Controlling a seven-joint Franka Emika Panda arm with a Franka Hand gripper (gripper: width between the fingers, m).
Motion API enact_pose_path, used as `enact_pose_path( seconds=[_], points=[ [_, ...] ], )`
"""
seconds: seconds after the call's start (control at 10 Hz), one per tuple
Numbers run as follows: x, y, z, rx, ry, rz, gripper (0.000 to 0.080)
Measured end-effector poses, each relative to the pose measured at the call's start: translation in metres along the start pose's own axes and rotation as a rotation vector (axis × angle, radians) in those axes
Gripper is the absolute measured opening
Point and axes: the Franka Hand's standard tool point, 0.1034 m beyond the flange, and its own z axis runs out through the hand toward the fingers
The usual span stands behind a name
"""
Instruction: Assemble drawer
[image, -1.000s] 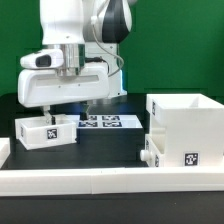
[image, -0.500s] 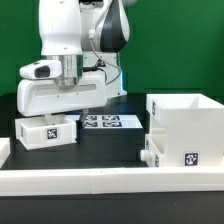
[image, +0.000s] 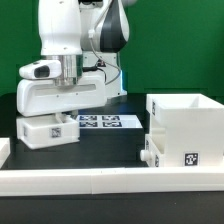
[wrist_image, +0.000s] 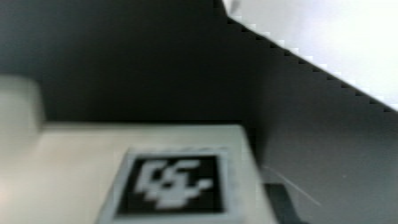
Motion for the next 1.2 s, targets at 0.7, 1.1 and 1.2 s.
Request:
enact_pose_path(
  seconds=[0.7, 1.1, 1.2],
  points=[
    [0.075, -0.027, -0.021, 0.03, -0.002, -0.047, 0.0042],
    [0.13, -0.031, -0.042, 0.057, -0.044, -0.255, 0.0042],
    [0.129, -0.031, -0.041, 0.06, -0.043, -0.337, 0.0042]
  ],
)
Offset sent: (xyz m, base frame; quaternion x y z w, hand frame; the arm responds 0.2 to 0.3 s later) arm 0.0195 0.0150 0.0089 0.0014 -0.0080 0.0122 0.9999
